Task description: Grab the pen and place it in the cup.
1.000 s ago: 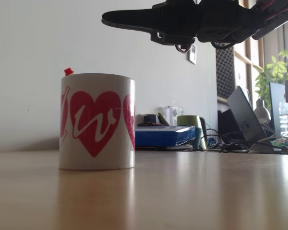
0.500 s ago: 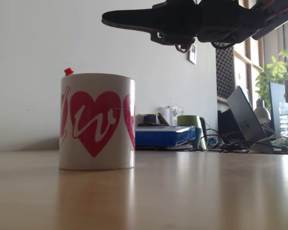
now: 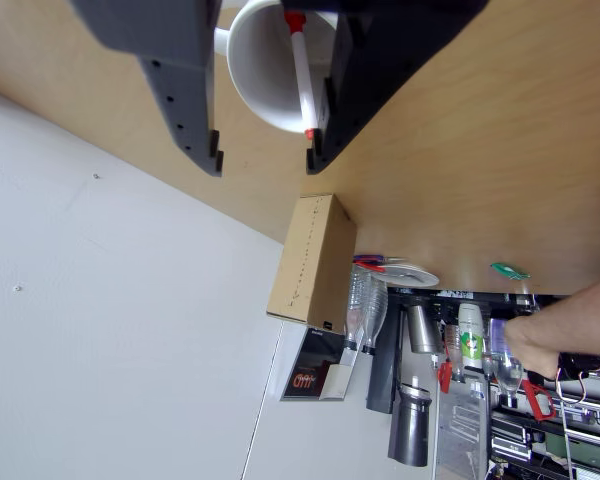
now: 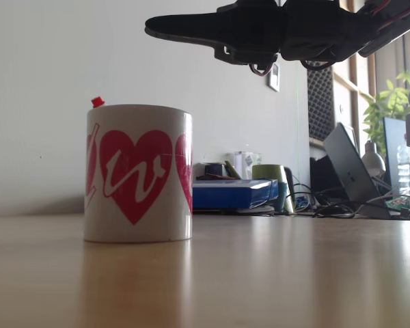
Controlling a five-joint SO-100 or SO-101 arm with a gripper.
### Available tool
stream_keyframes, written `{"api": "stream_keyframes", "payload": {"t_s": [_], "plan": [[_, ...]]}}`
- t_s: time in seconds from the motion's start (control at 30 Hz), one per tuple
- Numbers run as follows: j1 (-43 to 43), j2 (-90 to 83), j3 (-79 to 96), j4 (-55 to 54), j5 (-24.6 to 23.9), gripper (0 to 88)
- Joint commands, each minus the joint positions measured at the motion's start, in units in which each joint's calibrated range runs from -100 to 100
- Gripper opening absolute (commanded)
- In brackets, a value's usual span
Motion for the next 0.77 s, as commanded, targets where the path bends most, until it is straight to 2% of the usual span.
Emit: {"api": "stream_keyframes", "payload": {"t_s": [0.0, 0.17, 0.57, 0.73], "plan": [[0.60, -0.53, -2.83, -0.42, -0.15, 22.2], [2.26, -0.69, -2.01, -0.34, -0.05, 22.2], [21.87, -0.77, 2.60, -0.77, -0.15, 22.2], [23.96, -1.19, 5.68, -1.03, -0.15, 22.2]]}}
